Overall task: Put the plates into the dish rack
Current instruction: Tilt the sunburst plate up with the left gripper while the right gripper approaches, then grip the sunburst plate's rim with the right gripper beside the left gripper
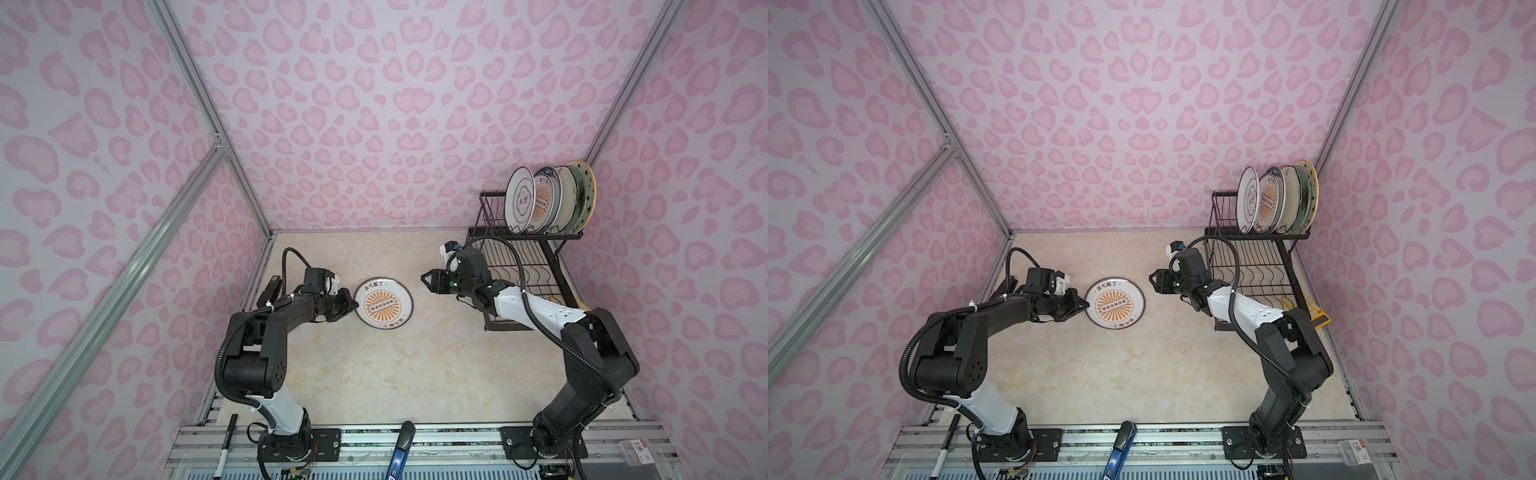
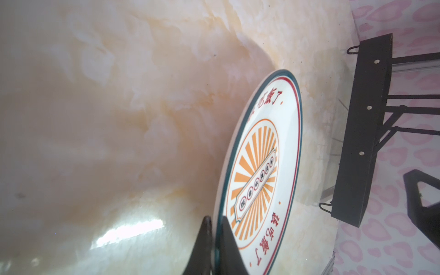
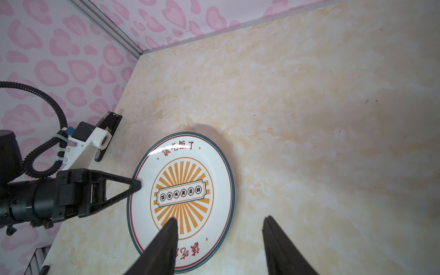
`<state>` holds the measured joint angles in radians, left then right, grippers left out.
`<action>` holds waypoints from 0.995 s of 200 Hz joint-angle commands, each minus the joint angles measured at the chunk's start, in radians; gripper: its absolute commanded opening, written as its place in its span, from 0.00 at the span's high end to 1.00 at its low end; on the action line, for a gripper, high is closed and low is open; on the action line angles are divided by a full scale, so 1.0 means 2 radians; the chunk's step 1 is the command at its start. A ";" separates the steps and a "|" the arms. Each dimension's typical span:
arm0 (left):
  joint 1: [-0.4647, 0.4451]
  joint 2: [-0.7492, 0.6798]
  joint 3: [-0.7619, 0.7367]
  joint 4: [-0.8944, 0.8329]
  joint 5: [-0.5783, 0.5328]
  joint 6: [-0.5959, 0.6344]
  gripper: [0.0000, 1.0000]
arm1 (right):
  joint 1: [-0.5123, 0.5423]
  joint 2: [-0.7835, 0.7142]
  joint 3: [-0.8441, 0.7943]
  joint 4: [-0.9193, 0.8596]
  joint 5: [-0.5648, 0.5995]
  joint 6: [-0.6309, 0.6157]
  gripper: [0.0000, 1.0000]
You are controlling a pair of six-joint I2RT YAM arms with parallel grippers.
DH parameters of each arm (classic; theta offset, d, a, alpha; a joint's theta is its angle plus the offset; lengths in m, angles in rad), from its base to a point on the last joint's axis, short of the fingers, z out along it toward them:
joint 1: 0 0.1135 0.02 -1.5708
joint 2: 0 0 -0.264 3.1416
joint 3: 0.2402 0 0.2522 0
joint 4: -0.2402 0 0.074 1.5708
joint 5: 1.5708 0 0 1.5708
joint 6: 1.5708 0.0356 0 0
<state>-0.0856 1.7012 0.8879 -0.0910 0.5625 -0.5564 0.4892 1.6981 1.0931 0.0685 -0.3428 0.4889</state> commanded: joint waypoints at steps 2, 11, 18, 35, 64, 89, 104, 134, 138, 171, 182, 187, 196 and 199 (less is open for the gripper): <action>0.002 -0.004 0.002 0.041 0.038 -0.014 0.97 | 0.000 0.010 -0.004 0.022 -0.018 0.016 0.42; 0.003 -0.005 0.002 0.050 0.045 -0.020 0.97 | 0.000 0.012 -0.005 0.026 -0.021 0.019 0.41; 0.003 -0.005 0.002 0.055 0.049 -0.023 0.97 | -0.001 0.015 -0.006 0.028 -0.023 0.020 0.41; 0.006 -0.006 0.002 0.072 0.062 -0.037 0.97 | -0.001 0.020 -0.006 0.029 -0.026 0.024 0.40; 0.007 -0.011 0.003 0.091 0.075 -0.053 0.97 | -0.004 0.032 -0.006 0.036 -0.037 0.033 0.39; 0.007 -0.017 0.002 0.103 0.086 -0.063 0.97 | -0.007 0.040 -0.007 0.046 -0.047 0.041 0.39; 0.007 -0.021 -0.001 0.116 0.097 -0.070 0.97 | -0.008 0.043 -0.006 0.051 -0.052 0.045 0.39; 0.007 -0.028 -0.015 0.162 0.118 -0.089 0.97 | -0.008 0.047 -0.005 0.059 -0.062 0.052 0.39; 0.007 -0.029 -0.017 0.165 0.120 -0.090 0.97 | -0.008 0.048 -0.005 0.060 -0.062 0.053 0.39; 0.007 -0.031 -0.020 0.183 0.131 -0.099 0.97 | -0.008 0.051 0.000 0.064 -0.074 0.056 0.46; 0.008 -0.031 -0.022 0.190 0.133 -0.102 0.97 | -0.008 0.053 0.002 0.064 -0.077 0.056 0.49; 0.007 -0.032 -0.022 0.193 0.135 -0.103 0.97 | -0.008 0.053 0.003 0.064 -0.077 0.056 0.50; 0.007 -0.032 -0.023 0.197 0.138 -0.105 0.97 | -0.008 0.055 0.005 0.065 -0.080 0.057 0.53; 0.007 -0.032 -0.023 0.199 0.139 -0.105 0.97 | -0.008 0.055 0.006 0.065 -0.080 0.057 0.53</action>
<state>-0.0723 1.6566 0.8452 0.2138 0.7864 -0.7444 0.4736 1.7950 1.0958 0.1692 -0.4808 0.5915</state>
